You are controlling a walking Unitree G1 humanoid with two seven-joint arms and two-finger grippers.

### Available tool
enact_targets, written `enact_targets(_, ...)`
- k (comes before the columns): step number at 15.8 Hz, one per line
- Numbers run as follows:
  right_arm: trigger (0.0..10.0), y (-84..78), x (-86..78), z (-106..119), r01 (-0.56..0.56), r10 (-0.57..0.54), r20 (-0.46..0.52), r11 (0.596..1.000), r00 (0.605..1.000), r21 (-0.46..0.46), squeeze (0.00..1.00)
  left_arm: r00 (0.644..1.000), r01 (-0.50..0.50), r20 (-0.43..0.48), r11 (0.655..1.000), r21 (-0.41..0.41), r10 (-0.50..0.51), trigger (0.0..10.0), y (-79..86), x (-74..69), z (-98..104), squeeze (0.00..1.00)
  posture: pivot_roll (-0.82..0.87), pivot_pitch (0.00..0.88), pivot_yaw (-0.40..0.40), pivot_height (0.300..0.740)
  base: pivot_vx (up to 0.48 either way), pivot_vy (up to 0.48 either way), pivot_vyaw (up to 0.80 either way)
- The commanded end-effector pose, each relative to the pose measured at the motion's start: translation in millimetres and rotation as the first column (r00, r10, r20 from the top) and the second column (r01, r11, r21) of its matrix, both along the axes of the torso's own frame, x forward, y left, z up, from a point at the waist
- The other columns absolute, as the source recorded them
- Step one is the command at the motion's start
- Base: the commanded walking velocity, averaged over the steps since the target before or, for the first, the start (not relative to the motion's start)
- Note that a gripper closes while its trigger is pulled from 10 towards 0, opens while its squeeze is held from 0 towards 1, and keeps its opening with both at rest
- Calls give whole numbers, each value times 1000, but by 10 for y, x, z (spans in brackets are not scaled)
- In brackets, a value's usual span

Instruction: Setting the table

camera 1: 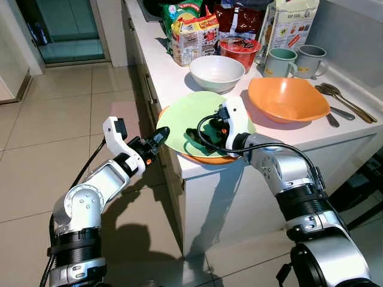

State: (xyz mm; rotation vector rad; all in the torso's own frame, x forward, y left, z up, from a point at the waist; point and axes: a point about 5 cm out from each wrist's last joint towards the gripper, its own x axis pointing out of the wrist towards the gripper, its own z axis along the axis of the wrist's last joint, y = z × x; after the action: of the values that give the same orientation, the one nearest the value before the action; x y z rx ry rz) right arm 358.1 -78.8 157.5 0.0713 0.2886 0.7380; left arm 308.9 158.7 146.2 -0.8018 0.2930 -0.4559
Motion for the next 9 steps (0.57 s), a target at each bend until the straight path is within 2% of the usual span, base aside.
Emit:
enact_targets(1, 10000, 10, 2, 51, -17, 17, 15, 1000, 1000, -12, 0, 999, 31, 15, 999, -23, -31, 0, -31, -20, 28, 0, 18, 0, -15, 740, 0, 0, 0)
enact_targets(9, 10000, 10, 5, 54, -20, 20, 18, 1000, 1000, -20, 0, 997, 81, 3, 997, 9, -81, 0, -74, -52, 8, 0, 18, 0, -15, 740, 0, 0, 0)
